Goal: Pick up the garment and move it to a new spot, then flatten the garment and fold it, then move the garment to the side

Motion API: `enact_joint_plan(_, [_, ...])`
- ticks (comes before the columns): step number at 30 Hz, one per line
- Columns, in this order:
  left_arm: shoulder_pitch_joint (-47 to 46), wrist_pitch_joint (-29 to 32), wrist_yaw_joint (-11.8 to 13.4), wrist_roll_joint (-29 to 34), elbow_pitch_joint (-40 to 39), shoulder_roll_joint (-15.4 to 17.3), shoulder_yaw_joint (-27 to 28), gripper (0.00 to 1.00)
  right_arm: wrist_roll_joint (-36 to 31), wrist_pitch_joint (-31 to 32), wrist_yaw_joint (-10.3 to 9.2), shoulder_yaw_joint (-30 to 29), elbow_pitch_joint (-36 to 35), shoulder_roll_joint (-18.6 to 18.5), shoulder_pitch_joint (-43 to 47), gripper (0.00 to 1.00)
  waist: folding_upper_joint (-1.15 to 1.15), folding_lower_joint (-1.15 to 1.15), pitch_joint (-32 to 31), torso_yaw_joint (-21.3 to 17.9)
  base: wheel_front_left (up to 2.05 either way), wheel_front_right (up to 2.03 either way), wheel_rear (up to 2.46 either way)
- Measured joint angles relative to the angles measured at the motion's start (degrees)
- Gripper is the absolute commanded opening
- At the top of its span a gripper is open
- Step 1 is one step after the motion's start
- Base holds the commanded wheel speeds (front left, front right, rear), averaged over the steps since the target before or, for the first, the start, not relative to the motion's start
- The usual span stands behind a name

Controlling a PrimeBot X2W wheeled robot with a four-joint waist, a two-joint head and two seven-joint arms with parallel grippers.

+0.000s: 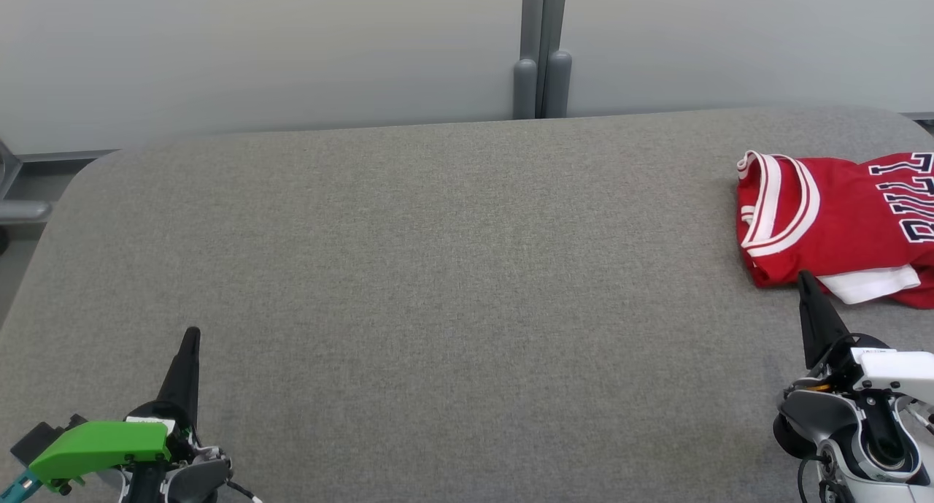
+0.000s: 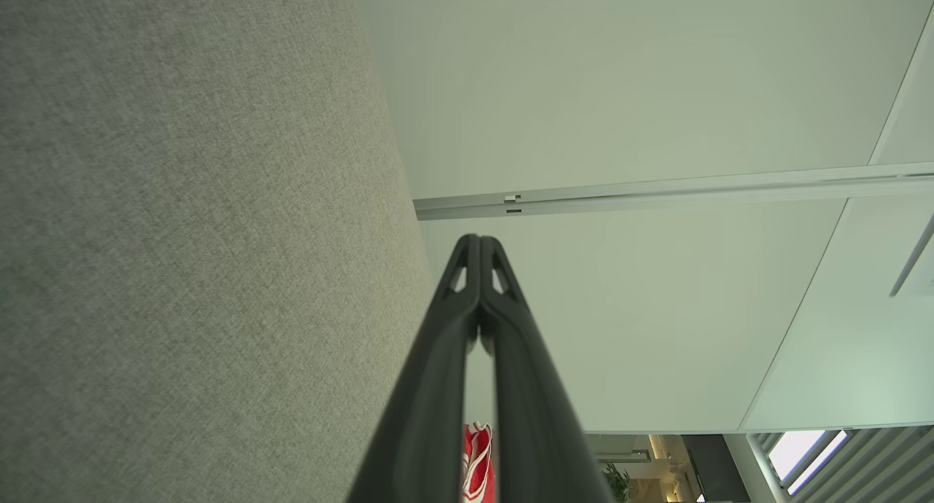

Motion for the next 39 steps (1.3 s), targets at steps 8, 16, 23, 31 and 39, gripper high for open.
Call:
enact_joint_plan(8, [0.0,0.0,-0.1,0.0,0.3,0.0,0.0,0.0,0.0,0.0,0.0,0.0,0.1,0.0,0.0,0.0,0.0,0.0,0.0,0.0,0.0,0.0,0.0])
enact_joint_plan(16, [0.0,0.0,-0.2,0.0,0.6,0.0,0.0,0.0,0.0,0.0,0.0,-0.1,0.2,0.0,0.0,0.0,0.0,0.0,0.0,0.0,0.0,0.0,0.0])
enact_joint_plan(23, [0.0,0.0,-0.3,0.0,0.7,0.0,0.0,0.0,0.0,0.0,0.0,-0.1,0.3,0.0,0.0,0.0,0.0,0.0,0.0,0.0,0.0,0.0,0.0])
enact_joint_plan(31, [-0.1,0.0,-0.3,0.0,0.9,0.0,0.1,0.0,0.0,0.0,0.0,-0.1,0.3,0.0,0.0,0.0,0.0,0.0,0.0,0.0,0.0,0.0,0.0])
enact_joint_plan(39, [-0.1,0.0,-0.5,0.0,1.0,0.0,0.1,0.0,0.0,0.0,0.01,-0.2,0.4,0.0,0.0,0.0,0.0,0.0,0.0,0.0,0.0,0.0,0.0])
